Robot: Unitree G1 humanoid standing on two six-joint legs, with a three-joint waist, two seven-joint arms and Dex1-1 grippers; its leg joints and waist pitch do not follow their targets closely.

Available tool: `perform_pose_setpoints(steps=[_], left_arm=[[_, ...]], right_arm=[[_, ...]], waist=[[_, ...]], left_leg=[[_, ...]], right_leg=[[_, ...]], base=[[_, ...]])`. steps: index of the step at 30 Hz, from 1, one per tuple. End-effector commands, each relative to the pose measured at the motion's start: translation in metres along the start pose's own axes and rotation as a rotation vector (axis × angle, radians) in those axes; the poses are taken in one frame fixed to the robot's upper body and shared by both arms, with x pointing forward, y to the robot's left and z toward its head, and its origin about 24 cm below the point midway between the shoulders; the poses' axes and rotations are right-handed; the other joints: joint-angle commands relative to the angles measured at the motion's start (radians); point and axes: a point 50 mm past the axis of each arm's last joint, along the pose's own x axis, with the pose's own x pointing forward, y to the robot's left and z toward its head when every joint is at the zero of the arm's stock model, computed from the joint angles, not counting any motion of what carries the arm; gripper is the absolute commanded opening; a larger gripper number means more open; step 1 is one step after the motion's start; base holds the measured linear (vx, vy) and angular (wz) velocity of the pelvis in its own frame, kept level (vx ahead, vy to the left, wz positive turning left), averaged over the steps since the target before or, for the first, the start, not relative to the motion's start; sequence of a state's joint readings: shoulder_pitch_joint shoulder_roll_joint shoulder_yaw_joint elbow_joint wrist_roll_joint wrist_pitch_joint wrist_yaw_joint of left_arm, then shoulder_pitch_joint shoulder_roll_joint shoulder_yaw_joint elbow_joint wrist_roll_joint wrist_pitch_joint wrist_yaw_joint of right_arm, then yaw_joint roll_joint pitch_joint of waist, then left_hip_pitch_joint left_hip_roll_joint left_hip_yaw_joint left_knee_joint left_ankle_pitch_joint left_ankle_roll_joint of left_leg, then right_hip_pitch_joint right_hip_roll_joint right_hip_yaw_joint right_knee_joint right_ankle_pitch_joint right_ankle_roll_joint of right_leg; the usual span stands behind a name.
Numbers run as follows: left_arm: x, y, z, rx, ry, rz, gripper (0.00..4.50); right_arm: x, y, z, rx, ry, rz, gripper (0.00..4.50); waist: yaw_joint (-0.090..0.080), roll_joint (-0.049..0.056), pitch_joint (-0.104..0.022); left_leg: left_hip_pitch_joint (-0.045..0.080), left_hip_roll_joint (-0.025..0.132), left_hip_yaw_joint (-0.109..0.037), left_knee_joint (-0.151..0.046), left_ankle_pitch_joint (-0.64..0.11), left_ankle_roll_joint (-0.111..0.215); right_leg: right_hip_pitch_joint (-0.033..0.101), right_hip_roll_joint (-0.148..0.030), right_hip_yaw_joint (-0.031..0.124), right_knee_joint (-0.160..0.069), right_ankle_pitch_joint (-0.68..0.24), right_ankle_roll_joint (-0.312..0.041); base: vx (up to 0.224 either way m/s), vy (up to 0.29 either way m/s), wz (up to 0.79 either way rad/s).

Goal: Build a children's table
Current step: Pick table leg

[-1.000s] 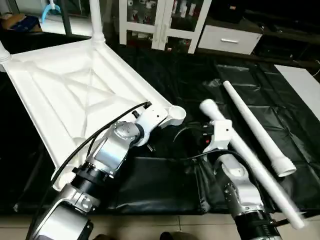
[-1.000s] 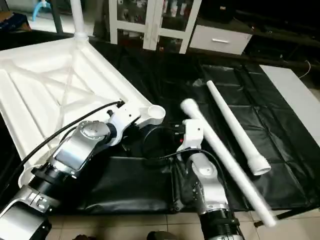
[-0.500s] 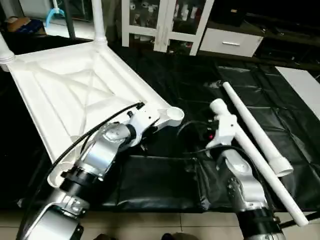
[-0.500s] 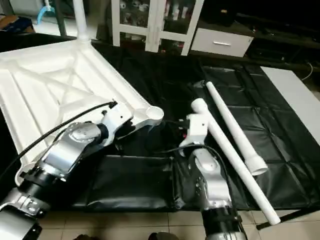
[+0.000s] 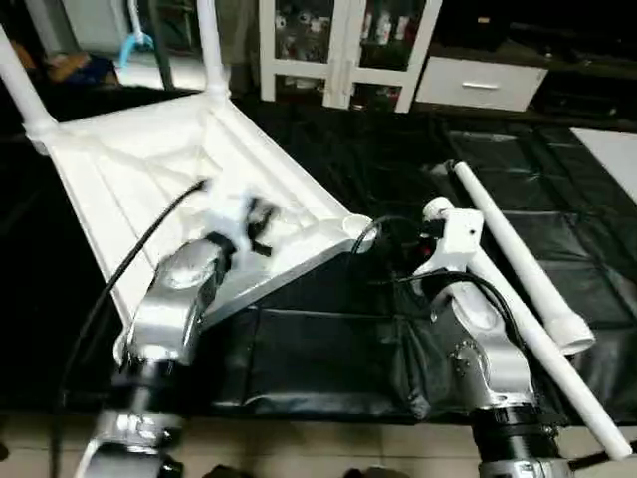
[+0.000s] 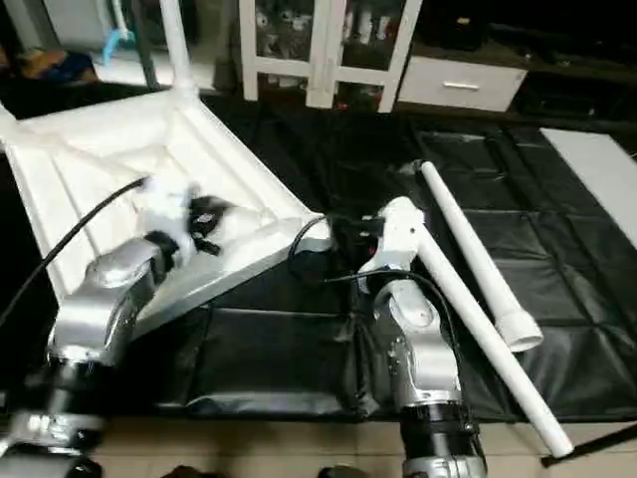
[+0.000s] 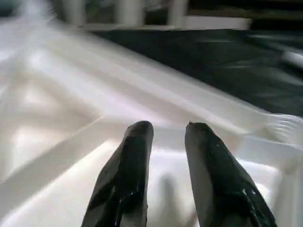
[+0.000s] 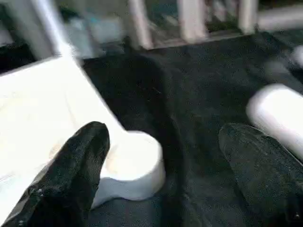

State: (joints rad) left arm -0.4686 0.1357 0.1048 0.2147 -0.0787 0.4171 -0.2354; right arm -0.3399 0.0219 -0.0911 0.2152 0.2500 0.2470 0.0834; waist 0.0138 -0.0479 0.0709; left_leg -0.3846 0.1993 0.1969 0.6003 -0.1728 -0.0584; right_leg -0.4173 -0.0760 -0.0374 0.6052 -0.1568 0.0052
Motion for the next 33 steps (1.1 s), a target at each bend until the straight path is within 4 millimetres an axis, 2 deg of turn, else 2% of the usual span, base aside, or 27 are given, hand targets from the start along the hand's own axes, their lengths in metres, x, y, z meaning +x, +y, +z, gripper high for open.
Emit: perform_pose_setpoints(steps=[1,4,5,7,10,11,13,14,16,17,18,19,20,21,22,25,26,28,29,33], left_arm=[[-0.002,0.006,0.0,-0.058,-0.026,0.11,1.34],[-0.004,0.009,0.004,-0.04,-0.072,0.166,1.34],[-0.005,0.007,0.004,-0.041,-0.076,0.158,1.34],[-0.007,0.005,0.009,-0.002,-0.115,0.147,1.34],[-0.009,0.001,0.023,0.019,-0.219,0.094,1.34],[-0.009,0.0,0.024,0.011,-0.23,0.081,1.34],[-0.009,0.0,0.025,-0.014,-0.241,0.095,1.34],[-0.01,-0.003,0.021,-0.006,-0.225,0.098,1.34],[-0.01,-0.004,0.02,-0.002,-0.22,0.094,1.34],[-0.011,-0.017,0.013,0.02,-0.181,0.041,1.34],[-0.012,-0.024,0.011,0.031,-0.164,0.007,1.34],[-0.012,-0.024,0.011,0.031,-0.164,0.007,1.34],[-0.011,-0.029,0.009,0.045,-0.151,-0.012,1.34],[-0.011,-0.029,0.009,0.045,-0.151,-0.012,1.34],[-0.009,-0.033,0.006,0.044,-0.129,-0.026,1.34],[-0.006,-0.034,0.008,0.037,-0.121,-0.027,1.34],[-0.006,-0.034,0.008,0.037,-0.121,-0.027,1.34],[-0.004,-0.033,0.01,0.055,-0.129,-0.018,1.34],[-0.002,-0.033,0.011,0.072,-0.132,-0.009,1.34],[-0.001,-0.033,0.008,0.076,-0.109,-0.001,1.34]], right_arm=[[0.002,-0.011,0.008,-0.04,0.002,-0.103,4.09],[0.004,-0.014,0.01,-0.1,0.035,-0.135,4.09],[0.004,-0.013,0.01,-0.129,0.046,-0.126,4.09],[0.004,-0.009,0.013,-0.149,0.027,-0.11,4.09],[0.001,-0.002,0.024,-0.167,-0.066,-0.116,4.09],[0.001,-0.001,0.025,-0.17,-0.075,-0.119,4.09],[0.0,-0.001,0.024,-0.15,-0.068,-0.137,4.09],[-0.002,-0.002,0.022,-0.15,-0.069,-0.145,4.09],[-0.002,-0.002,0.022,-0.152,-0.068,-0.151,4.09],[-0.004,-0.004,0.019,-0.158,-0.054,-0.168,4.09],[-0.004,-0.005,0.018,-0.163,-0.044,-0.168,4.09],[-0.004,-0.005,0.018,-0.163,-0.044,-0.168,4.09],[-0.003,-0.005,0.018,-0.177,-0.039,-0.168,4.09],[-0.003,-0.005,0.018,-0.177,-0.039,-0.168,4.09],[-0.002,-0.002,0.018,-0.182,-0.053,-0.147,4.09],[-0.003,0.008,0.018,-0.186,-0.059,-0.091,4.09],[-0.003,0.008,0.018,-0.186,-0.059,-0.091,4.09],[-0.003,0.012,0.019,-0.198,-0.064,-0.081,4.09],[-0.002,0.012,0.019,-0.198,-0.061,-0.092,4.09],[-0.001,0.005,0.02,-0.197,-0.048,-0.129,4.09]], waist=[[0.003,0.018,-0.08],[0.006,0.023,-0.078],[0.005,0.015,-0.078],[0.006,0.019,-0.078],[0.004,0.015,-0.081],[0.004,0.017,-0.081],[0.003,0.018,-0.08],[0.003,0.013,-0.079],[0.003,0.014,-0.08],[0.002,-0.002,-0.081],[0.007,0.006,-0.079],[0.006,0.007,-0.08],[0.004,-0.001,-0.081],[0.007,0.003,-0.08],[0.007,0.002,-0.079],[0.005,0.007,-0.078],[0.002,0.003,-0.078],[0.0,0.003,-0.078],[-0.003,-0.002,-0.078],[-0.007,0.001,-0.08]], left_leg=[[0.022,0.02,-0.015,-0.072,-0.259,-0.031],[0.026,0.019,-0.017,-0.074,-0.295,-0.042],[0.025,0.018,-0.017,-0.074,-0.305,-0.04],[0.024,0.022,-0.019,-0.074,-0.303,-0.04],[0.02,0.02,-0.017,-0.073,-0.282,-0.036],[0.022,0.022,-0.017,-0.074,-0.279,-0.036],[0.025,0.022,-0.015,-0.072,-0.279,-0.038],[0.023,0.022,-0.015,-0.073,-0.277,-0.035],[0.022,0.021,-0.014,-0.073,-0.27,-0.035],[0.02,0.022,-0.013,-0.072,-0.26,-0.031],[0.02,0.022,-0.013,-0.072,-0.254,-0.027],[0.021,0.022,-0.012,-0.071,-0.254,-0.026],[0.021,0.021,-0.01,-0.069,-0.252,-0.023],[0.021,0.021,-0.011,-0.07,-0.252,-0.024],[0.021,0.022,-0.011,-0.071,-0.254,-0.025],[0.021,0.021,-0.013,-0.072,-0.276,-0.033],[0.018,0.02,-0.014,-0.073,-0.284,-0.034],[0.02,0.02,-0.014,-0.072,-0.288,-0.033],[0.019,0.019,-0.014,-0.071,-0.276,-0.028],[0.019,0.02,-0.015,-0.071,-0.264,-0.032]], right_leg=[[0.045,-0.037,0.032,-0.066,-0.182,-0.179],[0.038,-0.035,0.029,-0.074,-0.245,-0.142],[0.038,-0.035,0.029,-0.076,-0.268,-0.128],[0.036,-0.037,0.03,-0.076,-0.266,-0.121],[0.035,-0.038,0.031,-0.075,-0.245,-0.117],[0.035,-0.038,0.031,-0.071,-0.235,-0.119],[0.032,-0.037,0.032,-0.07,-0.228,-0.122],[0.034,-0.036,0.032,-0.069,-0.225,-0.122],[0.035,-0.035,0.032,-0.068,-0.218,-0.119],[0.037,-0.037,0.032,-0.067,-0.214,-0.116],[0.035,-0.04,0.033,-0.067,-0.223,-0.114],[0.034,-0.039,0.033,-0.067,-0.225,-0.114],[0.033,-0.036,0.033,-0.069,-0.229,-0.11],[0.033,-0.038,0.034,-0.069,-0.239,-0.106],[0.032,-0.037,0.033,-0.07,-0.244,-0.103],[0.032,-0.037,0.033,-0.072,-0.258,-0.098],[0.034,-0.037,0.033,-0.074,-0.267,-0.094],[0.032,-0.038,0.033,-0.075,-0.276,-0.093],[0.033,-0.037,0.033,-0.075,-0.278,-0.088],[0.033,-0.036,0.033,-0.071,-0.253,-0.095]], base=[[0.0,0.0,0.0],[0.0,0.0,0.0],[0.0,0.0,0.0],[0.0,0.0,0.0],[0.0,0.0,0.0],[0.0,0.0,0.0],[0.0,0.0,0.0],[0.0,0.0,0.0],[0.0,0.0,0.0],[0.0,0.0,0.0],[0.0,0.0,0.0],[0.0,0.0,0.0],[0.0,0.0,0.0],[0.0,0.0,0.0],[0.0,0.0,0.0],[0.0,0.0,0.0],[0.0,0.0,0.0],[0.0,0.0,0.0],[0.0,0.0,0.0],[0.0,0.0,0.0]])
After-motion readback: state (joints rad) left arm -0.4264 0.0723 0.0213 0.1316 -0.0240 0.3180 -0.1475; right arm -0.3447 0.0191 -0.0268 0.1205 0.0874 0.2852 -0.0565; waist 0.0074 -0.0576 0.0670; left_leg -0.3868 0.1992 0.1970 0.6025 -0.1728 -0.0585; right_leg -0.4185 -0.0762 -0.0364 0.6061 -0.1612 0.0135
